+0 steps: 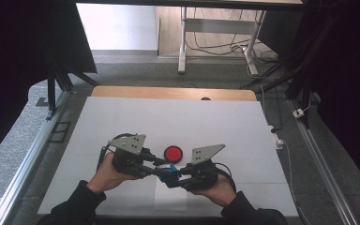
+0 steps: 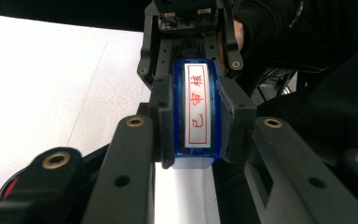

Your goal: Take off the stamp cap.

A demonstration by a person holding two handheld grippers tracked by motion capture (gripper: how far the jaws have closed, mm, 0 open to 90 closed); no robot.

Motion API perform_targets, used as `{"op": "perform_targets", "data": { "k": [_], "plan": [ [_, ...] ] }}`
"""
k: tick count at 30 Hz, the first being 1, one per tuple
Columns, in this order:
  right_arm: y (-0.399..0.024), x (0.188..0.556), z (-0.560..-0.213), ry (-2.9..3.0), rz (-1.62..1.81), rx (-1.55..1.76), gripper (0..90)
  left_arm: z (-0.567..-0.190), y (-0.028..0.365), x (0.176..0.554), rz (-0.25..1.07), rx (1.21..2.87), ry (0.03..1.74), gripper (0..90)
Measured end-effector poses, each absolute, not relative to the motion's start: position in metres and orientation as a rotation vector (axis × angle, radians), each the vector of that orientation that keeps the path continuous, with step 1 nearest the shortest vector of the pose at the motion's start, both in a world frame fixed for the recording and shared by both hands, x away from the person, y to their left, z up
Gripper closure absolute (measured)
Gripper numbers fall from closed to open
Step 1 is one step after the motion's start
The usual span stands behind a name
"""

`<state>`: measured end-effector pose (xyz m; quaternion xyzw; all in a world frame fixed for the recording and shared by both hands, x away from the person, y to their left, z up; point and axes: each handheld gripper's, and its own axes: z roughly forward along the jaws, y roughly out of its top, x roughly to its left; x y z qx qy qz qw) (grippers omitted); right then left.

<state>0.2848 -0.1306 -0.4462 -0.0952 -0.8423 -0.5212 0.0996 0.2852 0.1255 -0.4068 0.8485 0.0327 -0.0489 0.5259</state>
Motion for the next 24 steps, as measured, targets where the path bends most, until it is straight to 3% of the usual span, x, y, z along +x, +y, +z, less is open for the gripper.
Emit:
{"op": "perform_targets", "data": {
  "k": [24],
  "plan": [
    [-0.129, 0.280, -0.448, -2.561, -1.500, -0.235, 69.6, -0.400, 0.142, 0.288, -0.141, 1.936, 0.097, 69.7]
  ]
}}
